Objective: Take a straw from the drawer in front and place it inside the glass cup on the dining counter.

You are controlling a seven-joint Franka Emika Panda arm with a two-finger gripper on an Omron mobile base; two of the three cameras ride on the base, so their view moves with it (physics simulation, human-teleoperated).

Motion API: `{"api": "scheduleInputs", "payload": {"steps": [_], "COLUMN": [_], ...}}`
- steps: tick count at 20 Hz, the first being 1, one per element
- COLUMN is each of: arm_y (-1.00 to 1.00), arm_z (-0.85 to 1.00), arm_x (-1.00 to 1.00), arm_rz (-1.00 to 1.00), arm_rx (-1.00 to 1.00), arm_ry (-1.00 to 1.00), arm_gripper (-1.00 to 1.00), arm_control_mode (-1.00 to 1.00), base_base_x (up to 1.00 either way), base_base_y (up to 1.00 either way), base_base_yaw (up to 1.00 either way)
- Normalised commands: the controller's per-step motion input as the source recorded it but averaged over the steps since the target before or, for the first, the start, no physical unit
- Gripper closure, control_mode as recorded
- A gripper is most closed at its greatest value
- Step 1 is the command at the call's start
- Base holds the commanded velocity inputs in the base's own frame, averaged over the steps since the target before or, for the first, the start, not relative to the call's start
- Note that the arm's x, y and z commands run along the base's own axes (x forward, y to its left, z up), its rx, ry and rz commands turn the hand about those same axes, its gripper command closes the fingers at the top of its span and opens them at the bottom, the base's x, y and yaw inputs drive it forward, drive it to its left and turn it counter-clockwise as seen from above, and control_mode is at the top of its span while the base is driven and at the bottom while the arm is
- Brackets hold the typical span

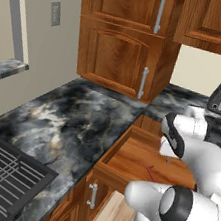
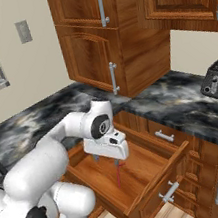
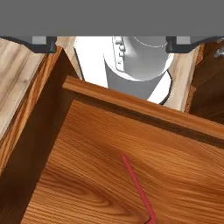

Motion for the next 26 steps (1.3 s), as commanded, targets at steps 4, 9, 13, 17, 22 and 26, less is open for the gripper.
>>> {"api": "scheduleInputs", "payload": {"steps": [4,9,13,17,22,26], "arm_y": [0.02,0.00,0.00,0.00,0.00,0.00], "arm_z": [-0.67,-0.77,-0.69,-0.54,-0.42,-0.47], "arm_x": [0.73,0.30,0.34,0.44,0.45,0.45], "arm_rz": [0.22,0.17,0.08,0.01,0.00,0.00], "arm_rx": [0.00,0.00,0.00,0.00,0.00,0.00], "arm_ry": [0.14,0.09,0.01,-0.01,-0.08,-0.08], "arm_gripper": [-1.00,-1.00,-1.00,-1.00,-1.00,-1.00], "arm_control_mode": [-1.00,-1.00,-1.00,-1.00,-1.00,-1.00], "base_base_x": [0.00,0.00,0.00,0.00,0.00,0.00], "base_base_y": [0.00,0.00,0.00,0.00,0.00,0.00], "base_base_yaw": [0.00,0.00,0.00,0.00,0.00,0.00]}}
